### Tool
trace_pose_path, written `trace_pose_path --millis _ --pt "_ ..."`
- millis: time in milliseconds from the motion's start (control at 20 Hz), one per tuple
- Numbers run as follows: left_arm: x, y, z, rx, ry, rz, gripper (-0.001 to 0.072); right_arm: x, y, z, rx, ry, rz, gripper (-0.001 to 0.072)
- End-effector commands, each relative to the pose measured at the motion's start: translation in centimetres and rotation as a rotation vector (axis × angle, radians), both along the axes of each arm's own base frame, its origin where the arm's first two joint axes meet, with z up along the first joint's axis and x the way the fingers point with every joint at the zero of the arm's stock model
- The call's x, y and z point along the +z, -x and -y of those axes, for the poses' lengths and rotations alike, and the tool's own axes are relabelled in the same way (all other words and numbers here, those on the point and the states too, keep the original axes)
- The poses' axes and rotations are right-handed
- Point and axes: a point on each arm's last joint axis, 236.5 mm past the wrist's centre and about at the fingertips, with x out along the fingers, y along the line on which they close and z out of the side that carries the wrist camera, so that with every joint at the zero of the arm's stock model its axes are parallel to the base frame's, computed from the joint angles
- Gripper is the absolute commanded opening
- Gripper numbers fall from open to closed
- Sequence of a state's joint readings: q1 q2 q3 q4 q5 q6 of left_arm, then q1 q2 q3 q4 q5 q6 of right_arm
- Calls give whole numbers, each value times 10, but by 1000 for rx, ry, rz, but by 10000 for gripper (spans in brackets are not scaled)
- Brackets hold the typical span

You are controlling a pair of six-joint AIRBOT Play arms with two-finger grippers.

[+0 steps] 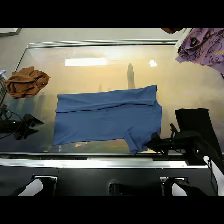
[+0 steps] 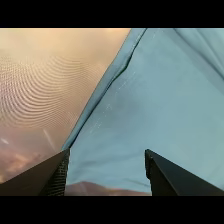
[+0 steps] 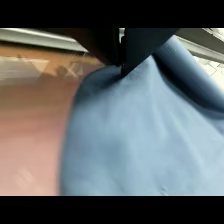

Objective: Fold the clothes and pants, and hang the long-sleeved shirts on hangers.

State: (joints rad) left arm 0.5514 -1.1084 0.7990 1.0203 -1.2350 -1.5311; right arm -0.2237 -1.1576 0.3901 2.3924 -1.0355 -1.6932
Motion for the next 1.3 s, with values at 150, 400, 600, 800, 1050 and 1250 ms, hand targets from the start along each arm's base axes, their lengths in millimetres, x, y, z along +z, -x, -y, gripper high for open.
trace_pose_path --millis 150,400,600,800,1050,1250 --pt "-39 45 21 -52 114 -62 541 13 -16 4 5 44 86 28" --pt "-68 72 39 -62 149 -115 540 27 -15 1 26 40 125 29" --pt "-73 71 40 -51 164 -124 540 29 -14 1 29 38 132 29" --pt "-80 60 45 -36 173 -112 529 30 -14 0 31 36 130 29" --pt "-91 57 58 -70 176 -133 176 32 -13 0 37 38 140 28" --pt "-83 55 64 -87 199 -127 13 42 -15 2 31 55 174 27"
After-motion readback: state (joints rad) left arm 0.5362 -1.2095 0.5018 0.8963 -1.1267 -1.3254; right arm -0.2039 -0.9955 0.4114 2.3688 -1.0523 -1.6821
